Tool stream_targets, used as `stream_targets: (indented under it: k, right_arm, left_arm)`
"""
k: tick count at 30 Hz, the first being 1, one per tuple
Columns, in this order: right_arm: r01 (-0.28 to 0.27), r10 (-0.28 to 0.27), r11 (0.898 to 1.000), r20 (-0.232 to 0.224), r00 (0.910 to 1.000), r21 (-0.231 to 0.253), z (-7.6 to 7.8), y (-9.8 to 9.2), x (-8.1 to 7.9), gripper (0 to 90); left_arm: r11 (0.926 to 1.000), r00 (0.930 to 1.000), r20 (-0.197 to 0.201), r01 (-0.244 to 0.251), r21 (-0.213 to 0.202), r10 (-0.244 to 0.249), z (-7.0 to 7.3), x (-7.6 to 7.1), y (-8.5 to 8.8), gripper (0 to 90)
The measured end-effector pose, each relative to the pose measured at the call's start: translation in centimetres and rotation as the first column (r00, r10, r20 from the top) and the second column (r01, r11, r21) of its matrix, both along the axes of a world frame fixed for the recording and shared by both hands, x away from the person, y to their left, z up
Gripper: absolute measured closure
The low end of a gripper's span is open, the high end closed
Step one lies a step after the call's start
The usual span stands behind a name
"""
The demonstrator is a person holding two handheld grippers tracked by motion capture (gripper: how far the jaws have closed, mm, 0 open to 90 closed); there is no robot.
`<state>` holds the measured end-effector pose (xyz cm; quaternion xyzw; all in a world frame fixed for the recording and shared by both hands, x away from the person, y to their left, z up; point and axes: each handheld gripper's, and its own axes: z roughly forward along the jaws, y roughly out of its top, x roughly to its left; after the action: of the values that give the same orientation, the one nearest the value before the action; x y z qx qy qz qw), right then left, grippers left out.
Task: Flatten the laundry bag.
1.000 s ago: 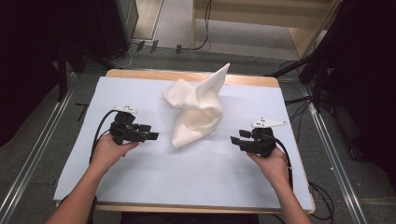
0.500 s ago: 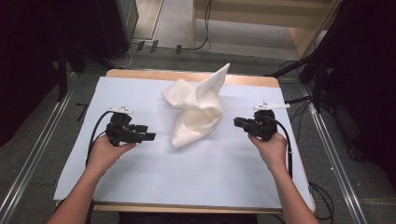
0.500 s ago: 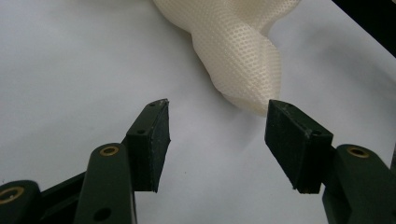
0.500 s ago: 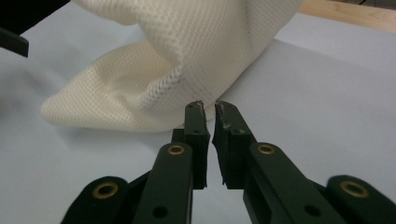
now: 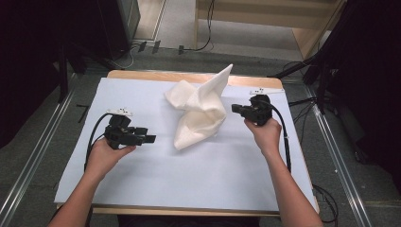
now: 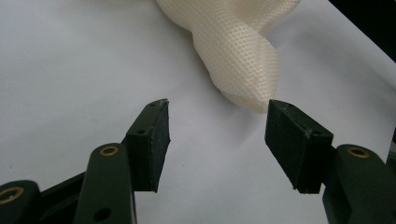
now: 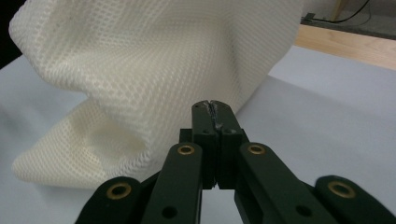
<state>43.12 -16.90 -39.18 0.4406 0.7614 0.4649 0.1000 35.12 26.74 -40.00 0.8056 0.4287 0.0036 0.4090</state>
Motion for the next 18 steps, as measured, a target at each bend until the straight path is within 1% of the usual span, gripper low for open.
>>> stream_targets:
  k: [3,4,7,10,12,15,18]
  right_arm:
    - [0.000,0.000,1.000,0.006,1.0000,0.004,-0.2,0.8,0.6,90.0]
    - [-0.004,0.004,1.000,-0.003,1.0000,0.001,-0.3,1.1,0.8,90.0]
    - [-0.027,0.027,1.000,-0.009,0.9996,-0.009,-0.8,2.2,1.1,90.0]
    - [-0.054,0.054,0.998,-0.010,0.9985,-0.022,-1.1,3.3,1.1,90.0]
    - [-0.072,0.071,0.997,-0.010,0.9974,-0.016,-1.2,4.0,1.1,90.0]
    - [-0.103,0.103,0.995,-0.014,0.9946,-0.016,-1.5,5.1,0.8,90.0]
    - [-0.136,0.135,0.990,-0.019,0.9906,-0.034,-1.8,6.3,0.4,90.0]
  left_arm:
    - [1.0000,1.0000,0.000,-0.006,-0.003,0.006,0.0,-0.1,0.1,40.8]
    - [0.9999,1.0000,-0.002,-0.010,-0.007,0.010,0.0,-0.2,0.3,40.8]
    - [0.9998,0.9999,0.003,-0.016,-0.013,0.016,0.3,-0.2,0.5,40.5]
    - [0.9995,0.9998,0.004,-0.020,-0.023,0.020,0.5,-0.1,0.5,39.7]
    - [0.9995,0.9998,0.002,-0.020,-0.025,0.020,0.6,0.0,0.5,38.4]
    - [0.9994,0.9998,0.009,-0.016,-0.032,0.016,1.0,0.3,0.2,36.7]
    - [0.9986,0.9998,0.019,-0.008,-0.053,0.009,1.5,0.8,-0.5,35.8]
